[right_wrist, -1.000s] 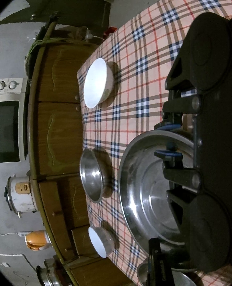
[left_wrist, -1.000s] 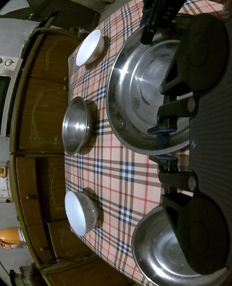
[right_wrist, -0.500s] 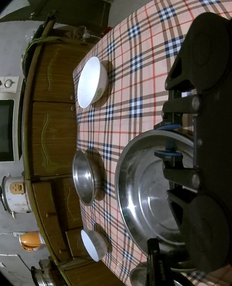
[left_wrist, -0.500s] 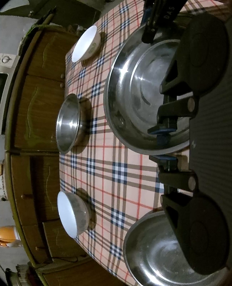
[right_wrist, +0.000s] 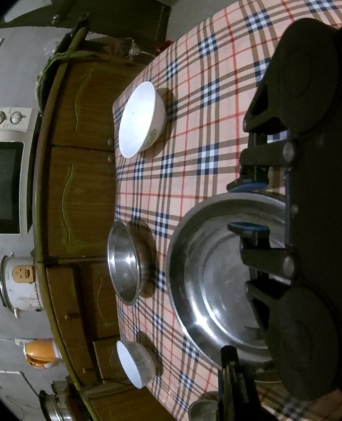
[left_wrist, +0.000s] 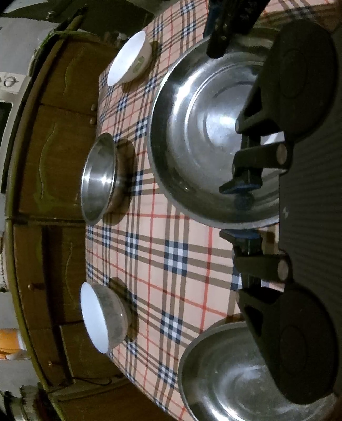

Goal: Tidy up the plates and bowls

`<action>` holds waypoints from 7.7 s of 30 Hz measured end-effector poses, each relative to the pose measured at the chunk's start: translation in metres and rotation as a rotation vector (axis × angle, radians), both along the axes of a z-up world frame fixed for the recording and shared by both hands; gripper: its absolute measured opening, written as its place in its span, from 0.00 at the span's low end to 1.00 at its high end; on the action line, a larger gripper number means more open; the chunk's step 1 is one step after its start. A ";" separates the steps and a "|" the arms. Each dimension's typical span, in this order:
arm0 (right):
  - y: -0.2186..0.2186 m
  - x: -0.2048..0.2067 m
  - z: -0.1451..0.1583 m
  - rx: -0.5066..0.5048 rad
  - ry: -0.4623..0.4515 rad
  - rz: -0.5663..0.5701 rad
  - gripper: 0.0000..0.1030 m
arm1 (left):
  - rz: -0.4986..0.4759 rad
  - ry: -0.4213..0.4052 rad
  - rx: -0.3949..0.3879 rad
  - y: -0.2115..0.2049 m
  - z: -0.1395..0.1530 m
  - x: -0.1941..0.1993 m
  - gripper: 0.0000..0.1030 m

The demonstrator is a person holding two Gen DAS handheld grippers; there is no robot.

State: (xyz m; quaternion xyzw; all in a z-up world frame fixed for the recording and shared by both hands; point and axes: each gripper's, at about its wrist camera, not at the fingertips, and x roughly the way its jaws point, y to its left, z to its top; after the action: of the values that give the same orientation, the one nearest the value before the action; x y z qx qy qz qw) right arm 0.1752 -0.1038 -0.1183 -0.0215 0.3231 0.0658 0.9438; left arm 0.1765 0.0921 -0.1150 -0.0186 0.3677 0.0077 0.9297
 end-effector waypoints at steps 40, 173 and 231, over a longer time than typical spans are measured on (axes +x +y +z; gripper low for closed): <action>0.075 -0.058 0.072 0.117 -0.057 0.172 0.75 | 0.112 -0.088 0.026 0.059 0.078 -0.071 0.74; -0.020 -0.044 0.084 0.143 -0.108 -0.005 0.26 | -0.058 -0.118 -0.031 0.007 0.087 -0.037 0.17; -0.015 -0.102 0.030 0.105 -0.039 0.207 0.50 | -0.015 -0.049 -0.035 0.020 0.014 -0.031 0.40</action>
State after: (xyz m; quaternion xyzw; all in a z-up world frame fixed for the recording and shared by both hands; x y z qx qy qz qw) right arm 0.0730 -0.1185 -0.0887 -0.0064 0.2970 0.1793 0.9379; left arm 0.1455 0.1125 -0.1012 -0.0322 0.3452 -0.0062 0.9379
